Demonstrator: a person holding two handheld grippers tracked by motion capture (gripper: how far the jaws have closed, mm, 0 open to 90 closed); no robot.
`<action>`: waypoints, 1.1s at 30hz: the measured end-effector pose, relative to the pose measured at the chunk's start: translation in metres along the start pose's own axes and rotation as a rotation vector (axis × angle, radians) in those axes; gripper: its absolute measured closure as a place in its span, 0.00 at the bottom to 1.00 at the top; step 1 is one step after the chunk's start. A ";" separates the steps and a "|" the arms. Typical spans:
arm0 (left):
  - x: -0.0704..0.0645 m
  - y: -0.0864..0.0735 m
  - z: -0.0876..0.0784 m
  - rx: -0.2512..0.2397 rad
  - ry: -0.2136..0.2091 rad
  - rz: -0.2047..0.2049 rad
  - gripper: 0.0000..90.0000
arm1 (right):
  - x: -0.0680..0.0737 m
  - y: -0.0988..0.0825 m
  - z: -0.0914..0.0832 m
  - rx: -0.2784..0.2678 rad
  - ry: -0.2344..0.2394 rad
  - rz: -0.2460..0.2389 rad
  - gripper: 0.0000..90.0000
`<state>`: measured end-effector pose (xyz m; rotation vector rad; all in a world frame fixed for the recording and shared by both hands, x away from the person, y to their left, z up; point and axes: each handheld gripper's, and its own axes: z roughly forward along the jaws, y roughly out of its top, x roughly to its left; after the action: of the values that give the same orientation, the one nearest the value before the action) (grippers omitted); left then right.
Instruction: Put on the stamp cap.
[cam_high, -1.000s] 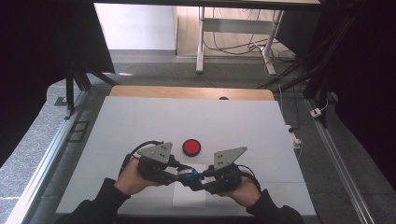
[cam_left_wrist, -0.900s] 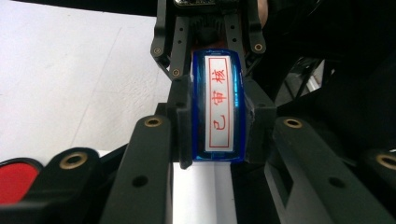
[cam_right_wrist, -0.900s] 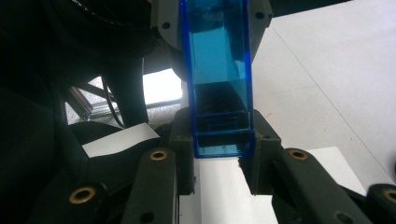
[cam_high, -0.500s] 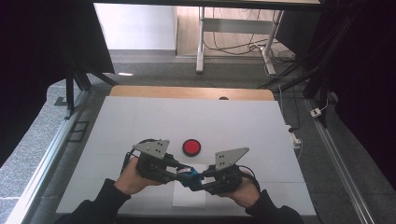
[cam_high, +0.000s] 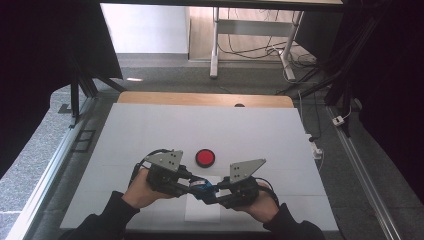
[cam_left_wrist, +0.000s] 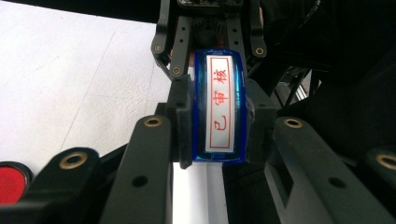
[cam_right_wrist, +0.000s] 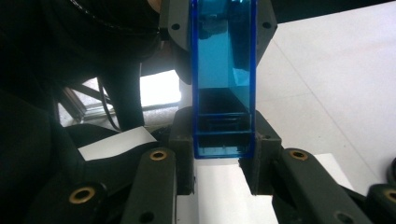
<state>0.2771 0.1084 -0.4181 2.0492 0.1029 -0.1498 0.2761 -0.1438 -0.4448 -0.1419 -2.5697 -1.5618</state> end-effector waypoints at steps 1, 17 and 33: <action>0.000 0.000 0.000 0.005 0.005 -0.005 0.77 | 0.000 0.000 0.000 0.002 -0.004 -0.004 0.75; 0.001 0.001 -0.006 0.033 0.067 -0.019 0.77 | -0.001 -0.003 -0.004 0.001 -0.075 0.012 0.60; 0.000 0.002 -0.014 0.086 0.157 -0.033 0.77 | 0.001 -0.006 -0.013 0.028 -0.184 0.067 0.46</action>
<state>0.2786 0.1202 -0.4102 2.1436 0.2316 -0.0135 0.2748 -0.1582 -0.4444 -0.3812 -2.6909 -1.5558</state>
